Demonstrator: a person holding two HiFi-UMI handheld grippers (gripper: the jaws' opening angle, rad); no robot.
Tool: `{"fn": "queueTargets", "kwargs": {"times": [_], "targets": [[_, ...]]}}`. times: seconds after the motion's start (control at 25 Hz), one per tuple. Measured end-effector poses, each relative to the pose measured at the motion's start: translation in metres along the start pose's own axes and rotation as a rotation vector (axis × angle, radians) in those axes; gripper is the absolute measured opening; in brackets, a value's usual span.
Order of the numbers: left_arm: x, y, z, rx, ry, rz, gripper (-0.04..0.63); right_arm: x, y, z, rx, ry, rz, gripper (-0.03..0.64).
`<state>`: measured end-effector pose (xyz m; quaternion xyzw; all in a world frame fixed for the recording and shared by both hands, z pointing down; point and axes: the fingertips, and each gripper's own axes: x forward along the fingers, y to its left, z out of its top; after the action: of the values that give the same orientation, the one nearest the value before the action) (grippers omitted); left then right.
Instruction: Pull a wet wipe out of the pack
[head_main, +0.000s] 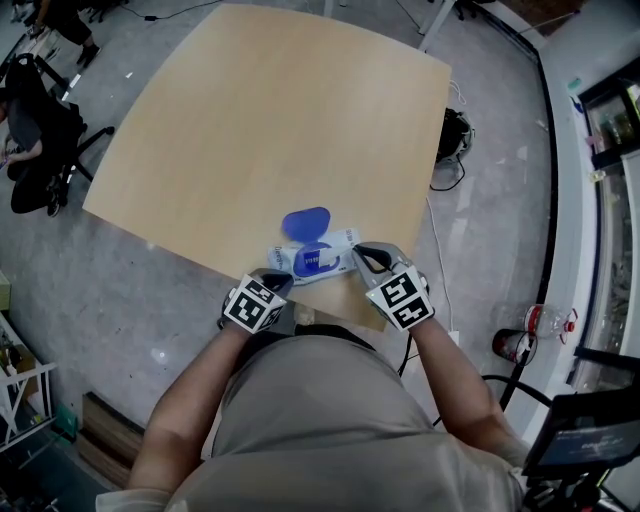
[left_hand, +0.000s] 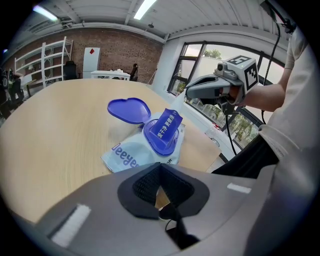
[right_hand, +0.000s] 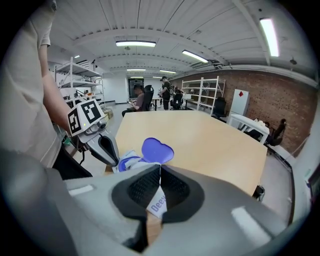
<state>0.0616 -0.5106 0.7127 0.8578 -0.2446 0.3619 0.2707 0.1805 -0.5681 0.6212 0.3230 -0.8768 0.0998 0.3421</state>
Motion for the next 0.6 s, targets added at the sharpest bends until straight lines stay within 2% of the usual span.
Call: {"fn": "queueTargets", "kwargs": {"times": [0.6], "targets": [[0.008,0.006,0.005,0.003,-0.001,-0.006,0.006,-0.025,-0.035,0.028,0.018,-0.076,-0.093,0.005]]}}
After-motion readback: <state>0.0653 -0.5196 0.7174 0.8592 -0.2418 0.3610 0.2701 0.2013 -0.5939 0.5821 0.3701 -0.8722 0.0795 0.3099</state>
